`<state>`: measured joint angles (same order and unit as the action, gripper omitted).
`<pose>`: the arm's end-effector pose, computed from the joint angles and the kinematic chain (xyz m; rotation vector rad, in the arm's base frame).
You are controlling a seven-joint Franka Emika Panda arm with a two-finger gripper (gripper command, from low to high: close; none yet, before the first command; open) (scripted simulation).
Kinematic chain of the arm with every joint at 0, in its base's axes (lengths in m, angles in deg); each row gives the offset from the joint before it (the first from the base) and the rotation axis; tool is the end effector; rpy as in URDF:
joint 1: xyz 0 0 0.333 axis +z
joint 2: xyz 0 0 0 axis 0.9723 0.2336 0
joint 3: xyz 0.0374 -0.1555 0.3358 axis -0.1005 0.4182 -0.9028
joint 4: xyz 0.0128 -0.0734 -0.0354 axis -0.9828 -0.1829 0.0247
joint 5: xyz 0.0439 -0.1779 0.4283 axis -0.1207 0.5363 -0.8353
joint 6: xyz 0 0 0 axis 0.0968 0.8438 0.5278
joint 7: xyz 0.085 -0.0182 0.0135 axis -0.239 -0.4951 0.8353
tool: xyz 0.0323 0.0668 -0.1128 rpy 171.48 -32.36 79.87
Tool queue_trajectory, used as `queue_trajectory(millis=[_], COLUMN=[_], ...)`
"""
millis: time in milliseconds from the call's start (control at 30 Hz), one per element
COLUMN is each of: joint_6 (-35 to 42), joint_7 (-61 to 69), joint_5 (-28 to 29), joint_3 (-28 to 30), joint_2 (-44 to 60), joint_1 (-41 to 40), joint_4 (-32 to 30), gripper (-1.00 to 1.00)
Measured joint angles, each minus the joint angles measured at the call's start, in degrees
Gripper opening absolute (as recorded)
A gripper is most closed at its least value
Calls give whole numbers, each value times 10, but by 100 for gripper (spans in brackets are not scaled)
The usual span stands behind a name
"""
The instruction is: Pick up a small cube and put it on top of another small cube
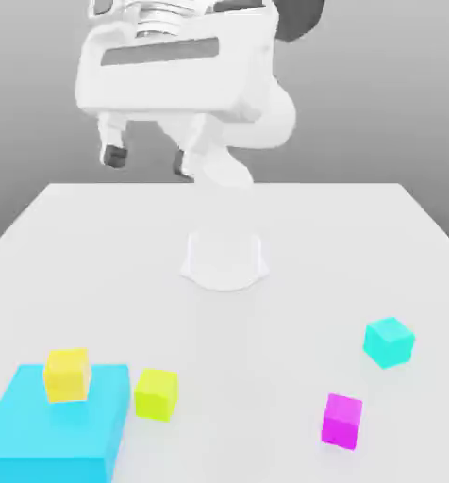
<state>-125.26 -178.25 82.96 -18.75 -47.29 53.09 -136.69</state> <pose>0.4995 -0.0690 0.4344 -2.0090 2.1698 -0.6199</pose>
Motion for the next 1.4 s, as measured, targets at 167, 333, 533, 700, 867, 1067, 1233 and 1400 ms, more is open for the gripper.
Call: queue_trajectory(millis=[167,333,533,700,867,1067,1233,1400], joint_6=[-40,-80,-131,-176,-221,-277,-279,-258], joint_7=[-133,-260,-388,-449,-490,-532,-532,-514], joint_5=[25,41,27,-12,33,90,90,64], joint_3=[-20,-29,-24,-23,15,95,95,67], joint_2=[69,137,212,266,324,396,396,368], joint_1=[-45,-78,-100,-102,-75,-9,-9,-30], joint_4=[-36,-72,-116,-142,-130,-117,-117,-122], gripper=[0,0,0,0,0,-100,-100,-100])
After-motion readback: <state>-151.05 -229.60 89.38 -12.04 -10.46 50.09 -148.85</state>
